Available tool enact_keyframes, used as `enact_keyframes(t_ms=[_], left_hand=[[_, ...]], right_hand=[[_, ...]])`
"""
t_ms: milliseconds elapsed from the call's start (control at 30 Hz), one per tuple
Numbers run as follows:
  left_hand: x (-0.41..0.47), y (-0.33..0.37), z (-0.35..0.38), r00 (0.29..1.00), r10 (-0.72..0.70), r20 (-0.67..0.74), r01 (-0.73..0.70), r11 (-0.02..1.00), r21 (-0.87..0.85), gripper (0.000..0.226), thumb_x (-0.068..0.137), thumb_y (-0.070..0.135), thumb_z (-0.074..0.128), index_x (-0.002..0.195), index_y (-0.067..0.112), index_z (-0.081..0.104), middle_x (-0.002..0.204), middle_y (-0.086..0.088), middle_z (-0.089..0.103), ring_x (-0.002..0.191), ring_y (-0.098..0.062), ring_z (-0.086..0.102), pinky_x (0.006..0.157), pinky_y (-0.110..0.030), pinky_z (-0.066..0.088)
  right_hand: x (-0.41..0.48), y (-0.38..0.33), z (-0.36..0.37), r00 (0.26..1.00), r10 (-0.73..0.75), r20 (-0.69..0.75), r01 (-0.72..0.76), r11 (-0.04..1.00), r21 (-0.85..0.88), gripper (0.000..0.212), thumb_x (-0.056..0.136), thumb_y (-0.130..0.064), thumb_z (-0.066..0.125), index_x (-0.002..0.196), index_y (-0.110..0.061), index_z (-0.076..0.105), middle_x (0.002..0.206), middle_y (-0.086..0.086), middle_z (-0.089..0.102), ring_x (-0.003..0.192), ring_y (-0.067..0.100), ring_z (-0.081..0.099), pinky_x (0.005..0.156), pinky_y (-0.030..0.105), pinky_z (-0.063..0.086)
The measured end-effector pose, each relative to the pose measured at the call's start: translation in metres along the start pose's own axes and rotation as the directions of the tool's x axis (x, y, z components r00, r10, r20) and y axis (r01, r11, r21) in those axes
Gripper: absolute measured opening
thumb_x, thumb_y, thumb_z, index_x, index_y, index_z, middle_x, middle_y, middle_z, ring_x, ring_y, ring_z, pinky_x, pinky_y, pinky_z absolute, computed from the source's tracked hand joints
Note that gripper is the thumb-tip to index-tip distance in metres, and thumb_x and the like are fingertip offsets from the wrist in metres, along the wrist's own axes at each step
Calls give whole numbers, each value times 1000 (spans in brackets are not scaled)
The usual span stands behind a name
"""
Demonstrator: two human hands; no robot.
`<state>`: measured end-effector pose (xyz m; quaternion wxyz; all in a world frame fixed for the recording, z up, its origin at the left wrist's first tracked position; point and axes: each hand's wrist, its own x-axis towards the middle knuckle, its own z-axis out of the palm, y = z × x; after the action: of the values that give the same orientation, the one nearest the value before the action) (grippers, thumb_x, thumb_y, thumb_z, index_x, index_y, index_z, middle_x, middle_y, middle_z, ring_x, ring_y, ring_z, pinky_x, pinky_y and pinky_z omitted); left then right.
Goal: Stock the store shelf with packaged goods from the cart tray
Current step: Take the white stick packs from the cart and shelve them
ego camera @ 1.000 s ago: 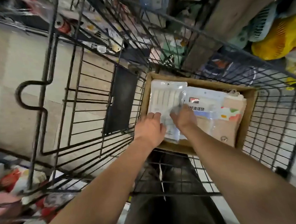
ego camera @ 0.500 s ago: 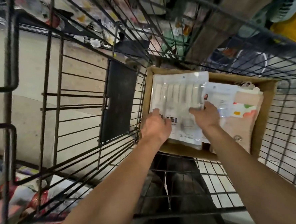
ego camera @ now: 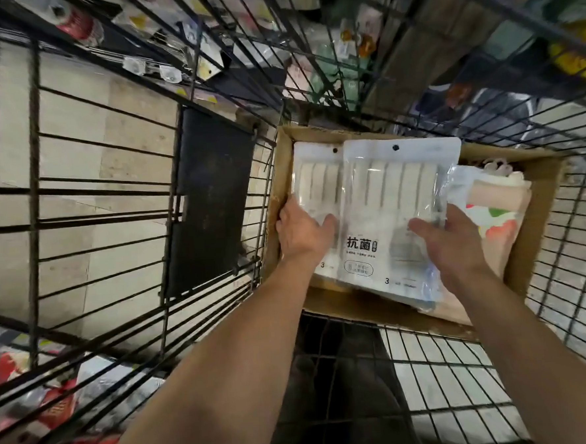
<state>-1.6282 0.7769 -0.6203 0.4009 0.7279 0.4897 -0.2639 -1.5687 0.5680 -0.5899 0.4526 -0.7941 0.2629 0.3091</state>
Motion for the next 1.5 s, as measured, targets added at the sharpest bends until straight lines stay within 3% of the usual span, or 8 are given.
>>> enact_keyframes(t_ms=[300,467,600,733,867,1100,1267,1500], left_hand=[[3,-7,-1,998,-10,-57,8,999,-33,45,79,41,63,122,27,58,119,2,71,112,-26,67,99,-50,56],[-25,11,-38,997,72,23,-71,997,-28,31,97,21,70,124,21,56,107,7,63,84,-8,61,65,-17,46],[-51,26,-71,990,135,46,-132,990,-53,40,99,17,66,135,22,50,123,-1,64,111,-21,62,87,-32,57],[-83,32,-116,974,223,34,-221,974,-59,41,96,19,68,134,22,52,122,3,65,109,-17,64,77,-24,53],[-120,41,-165,947,316,60,-309,945,-104,40,95,15,69,132,17,52,112,3,66,102,-16,65,79,-23,51],[-194,62,-226,864,481,147,-442,866,-233,37,97,14,70,125,29,51,118,-1,72,99,-19,74,81,-41,64],[-248,101,-229,745,631,215,-574,771,-274,38,97,10,70,130,19,53,116,-1,74,96,-16,77,70,-29,63],[-326,170,-188,556,764,328,-722,639,-263,38,87,32,81,117,37,58,123,0,74,106,-23,75,92,-57,59]], right_hand=[[0,1,-9,997,39,71,-45,995,88,39,85,-13,76,121,-20,62,111,-2,74,102,20,71,92,39,58],[-16,-12,-19,989,112,100,-128,978,163,33,82,-11,79,107,-27,65,107,-2,74,101,22,71,92,39,58],[-41,-31,-31,984,113,138,-139,970,199,45,81,-10,81,122,-18,64,108,-1,74,102,22,72,88,35,58],[-78,-54,-51,979,102,178,-154,939,307,50,84,-13,82,120,-26,49,101,-19,54,90,3,60,95,32,48],[-93,-41,-83,991,10,131,-58,928,368,86,63,-34,96,139,-28,57,138,4,62,125,32,61,103,58,50],[-227,-106,-149,992,-119,-37,124,913,389,37,83,2,73,116,-13,70,109,5,78,100,26,75,86,47,61],[-275,-101,-215,962,-139,-237,235,863,446,35,81,-1,75,115,-13,70,108,8,78,98,29,75,88,50,61],[-318,-79,-311,887,-128,-443,368,774,515,32,83,1,72,110,-16,68,105,3,78,96,25,76,86,47,61]])
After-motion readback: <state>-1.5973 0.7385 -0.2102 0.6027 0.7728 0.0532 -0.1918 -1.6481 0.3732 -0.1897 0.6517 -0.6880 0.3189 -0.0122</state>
